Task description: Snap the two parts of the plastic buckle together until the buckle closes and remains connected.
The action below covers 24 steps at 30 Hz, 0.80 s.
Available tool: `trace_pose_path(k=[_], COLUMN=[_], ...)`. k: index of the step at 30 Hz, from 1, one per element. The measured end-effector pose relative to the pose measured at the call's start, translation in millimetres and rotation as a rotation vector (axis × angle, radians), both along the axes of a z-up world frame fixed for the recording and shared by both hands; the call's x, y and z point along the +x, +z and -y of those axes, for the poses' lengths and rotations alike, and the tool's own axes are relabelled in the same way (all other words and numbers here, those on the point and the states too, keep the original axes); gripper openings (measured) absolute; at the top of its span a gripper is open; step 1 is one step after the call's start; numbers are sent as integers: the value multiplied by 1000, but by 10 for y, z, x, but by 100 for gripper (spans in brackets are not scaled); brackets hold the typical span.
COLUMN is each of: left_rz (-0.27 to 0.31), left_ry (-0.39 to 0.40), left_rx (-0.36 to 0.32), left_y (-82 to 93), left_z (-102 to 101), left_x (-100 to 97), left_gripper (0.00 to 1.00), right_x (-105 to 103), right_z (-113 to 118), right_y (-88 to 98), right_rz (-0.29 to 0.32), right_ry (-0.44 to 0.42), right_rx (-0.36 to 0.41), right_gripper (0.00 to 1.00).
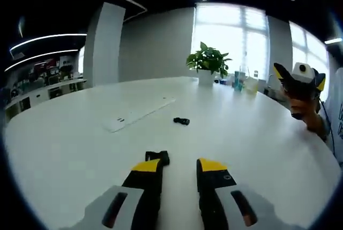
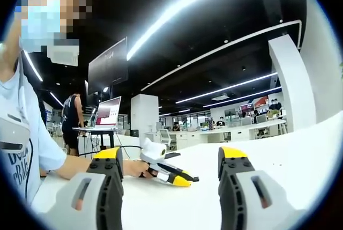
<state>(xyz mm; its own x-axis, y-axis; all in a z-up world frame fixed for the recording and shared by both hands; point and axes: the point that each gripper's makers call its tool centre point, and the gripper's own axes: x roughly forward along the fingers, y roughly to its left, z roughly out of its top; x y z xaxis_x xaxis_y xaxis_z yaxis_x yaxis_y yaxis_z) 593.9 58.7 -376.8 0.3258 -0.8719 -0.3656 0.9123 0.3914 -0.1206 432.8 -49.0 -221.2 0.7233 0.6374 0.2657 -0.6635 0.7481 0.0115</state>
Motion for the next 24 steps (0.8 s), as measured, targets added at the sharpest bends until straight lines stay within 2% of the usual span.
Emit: trace_pose_path(k=[4,9,13,17,21,24], left_rz=[-8,10,15,73,75,73], left_ry=[-51,-81,-64,-9,11,-17], left_rx=[-47,-110,-144,-114,-50,3], left_y=[71,178,224,197,94,10], left_z=[27,10,-21,-55,-41,9], left_x=[-76,-85,-82,53,105,21], left_gripper=[25,27,27,40,51,51], right_x=[-6,-10,-17,-16,-22,-24], right_z=[-3,-6,-10,-9,-10,-11], right_y=[1,-2,0,-4,4,5], right_rz=[1,1,2,2,5,5], right_ry=[2,5,8,7,8,8], right_rx=[-2,-4,-5,-10,-9,-8], right_gripper=[74,73,73,73,72,72])
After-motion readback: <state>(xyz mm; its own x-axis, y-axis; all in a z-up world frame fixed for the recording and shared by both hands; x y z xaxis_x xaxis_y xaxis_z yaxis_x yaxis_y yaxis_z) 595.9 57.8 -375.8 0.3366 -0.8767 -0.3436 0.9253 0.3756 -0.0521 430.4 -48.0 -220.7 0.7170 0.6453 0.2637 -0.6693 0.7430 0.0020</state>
